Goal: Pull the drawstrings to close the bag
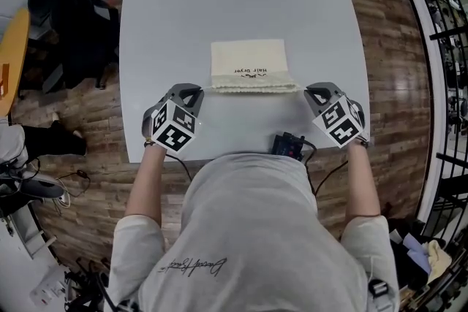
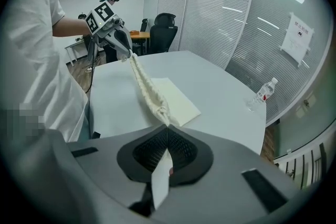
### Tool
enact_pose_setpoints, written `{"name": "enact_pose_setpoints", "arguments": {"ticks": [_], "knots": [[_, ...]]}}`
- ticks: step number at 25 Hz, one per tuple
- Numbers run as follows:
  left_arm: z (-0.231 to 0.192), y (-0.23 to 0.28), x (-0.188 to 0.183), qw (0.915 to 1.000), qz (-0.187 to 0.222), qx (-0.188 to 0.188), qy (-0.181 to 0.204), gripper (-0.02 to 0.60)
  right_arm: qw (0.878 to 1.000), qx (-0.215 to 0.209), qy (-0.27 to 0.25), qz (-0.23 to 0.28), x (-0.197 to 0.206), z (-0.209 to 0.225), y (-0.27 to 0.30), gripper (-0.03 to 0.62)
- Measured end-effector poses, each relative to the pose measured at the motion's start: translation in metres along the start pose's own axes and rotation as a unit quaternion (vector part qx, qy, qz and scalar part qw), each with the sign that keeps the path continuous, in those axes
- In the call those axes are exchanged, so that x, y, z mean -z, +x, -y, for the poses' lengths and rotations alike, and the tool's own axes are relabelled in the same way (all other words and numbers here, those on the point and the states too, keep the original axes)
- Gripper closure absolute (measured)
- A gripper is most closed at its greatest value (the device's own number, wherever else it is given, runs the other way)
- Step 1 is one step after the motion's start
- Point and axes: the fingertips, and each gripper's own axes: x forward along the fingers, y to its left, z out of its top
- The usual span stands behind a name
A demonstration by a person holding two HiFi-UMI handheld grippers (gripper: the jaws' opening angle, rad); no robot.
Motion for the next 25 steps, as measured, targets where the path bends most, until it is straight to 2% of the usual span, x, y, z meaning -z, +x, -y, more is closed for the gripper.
{"name": "enact_pose_setpoints", "arguments": {"ticks": [4,7,15,19,25], "knots": [[-0.007,-0.004,0.001,1.0000,0.002,-0.006,-0.003,0.572,1.000,0.003,-0.010,-0.005,-0.003,0.002,-0.001,0.572],[-0.012,-0.008,0.009,0.9997,-0.010,-0.017,0.013,0.572,1.000,0.005,-0.027,-0.008,-0.004,-0.001,-0.001,0.572],[-0.024,-0.018,0.026,0.9991,-0.025,-0.028,0.022,0.572,0.997,0.017,-0.062,-0.035,0.015,0.006,-0.006,0.572],[-0.033,-0.024,0.031,0.9990,-0.024,-0.037,0.010,0.572,0.997,0.025,-0.060,-0.039,0.022,0.014,-0.012,0.572],[-0.042,-0.029,0.038,0.9978,-0.032,-0.052,0.024,0.573,0.997,0.032,-0.056,-0.048,0.033,0.022,-0.024,0.572]]}}
